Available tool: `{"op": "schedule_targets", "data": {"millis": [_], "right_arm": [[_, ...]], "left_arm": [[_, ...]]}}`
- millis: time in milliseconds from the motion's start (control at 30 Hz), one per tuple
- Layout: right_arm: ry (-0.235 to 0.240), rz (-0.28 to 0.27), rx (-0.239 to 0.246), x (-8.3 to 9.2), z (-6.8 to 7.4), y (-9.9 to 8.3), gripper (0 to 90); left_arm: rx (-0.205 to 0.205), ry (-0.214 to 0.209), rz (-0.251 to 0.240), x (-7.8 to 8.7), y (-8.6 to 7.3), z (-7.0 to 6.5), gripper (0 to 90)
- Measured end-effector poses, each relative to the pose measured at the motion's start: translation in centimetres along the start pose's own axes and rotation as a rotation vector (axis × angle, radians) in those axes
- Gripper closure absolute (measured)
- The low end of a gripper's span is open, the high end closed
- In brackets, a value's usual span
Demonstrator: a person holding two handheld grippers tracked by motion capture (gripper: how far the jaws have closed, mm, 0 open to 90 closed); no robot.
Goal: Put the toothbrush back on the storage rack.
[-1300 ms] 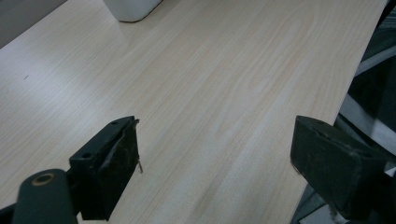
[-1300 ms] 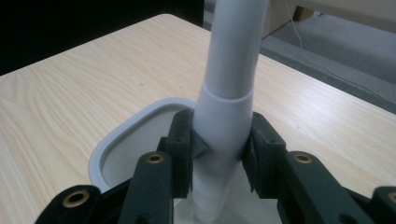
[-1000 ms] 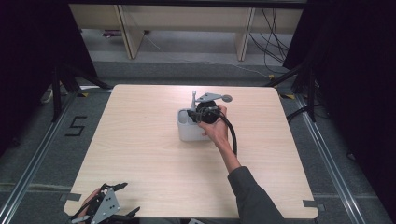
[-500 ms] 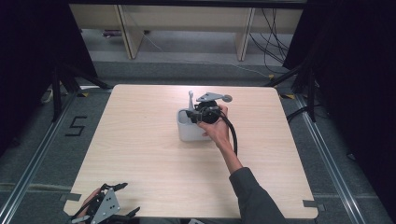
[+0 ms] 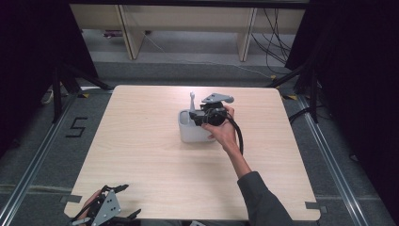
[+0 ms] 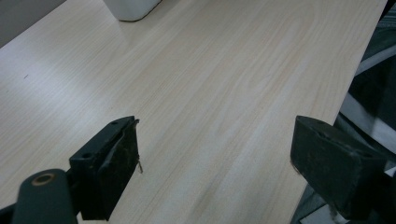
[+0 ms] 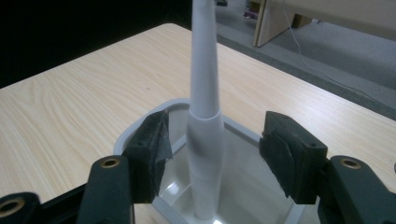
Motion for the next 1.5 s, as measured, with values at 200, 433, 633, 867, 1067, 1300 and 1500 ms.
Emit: {"op": "schedule_targets", "data": {"millis": [200, 433, 633, 867, 1067, 1300, 1500], "right_arm": [[0.011, -0.018, -0.016, 1.0, 0.2, -0.2, 38.9], [0.011, -0.027, 0.006, 2.2, 0.7, -0.3, 35.8], [0.007, -0.038, 0.04, 3.6, 1.3, -0.9, 35.5], [0.02, -0.04, 0.047, 4.8, 1.5, -1.7, 35.3], [0.024, -0.049, 0.048, 5.5, 1.4, -2.2, 34.8], [0.035, -0.054, 0.033, 6.1, 1.4, -2.6, 34.0], [0.035, -0.045, 0.03, 6.7, 1.2, -3.0, 33.2]], "left_arm": [[-0.001, 0.0, 0.008, 0.0, 0.0, 0.0, 14.9], [0.003, -0.003, 0.007, 0.0, 0.0, 0.0, 14.9], [0.004, -0.002, 0.008, 0.0, 0.0, 0.0, 14.9], [0.002, 0.002, 0.017, 0.0, 0.0, 0.0, 14.9], [0.001, 0.0, 0.0, 0.0, 0.0, 0.0, 14.9], [-0.002, -0.002, 0.0, 0.0, 0.0, -0.1, 14.9], [0.005, -0.002, -0.008, 0.0, 0.1, -0.1, 14.9]]}}
Point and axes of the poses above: each handheld gripper's, and its own axes: x roughly backward along the jaws, y roughly out of its top, z roughly to its left, the point moved 1 cm from there along -x, roughly forward along the jaws, and after that the axes turned 5 degrees about z, right-handed, at the moved point
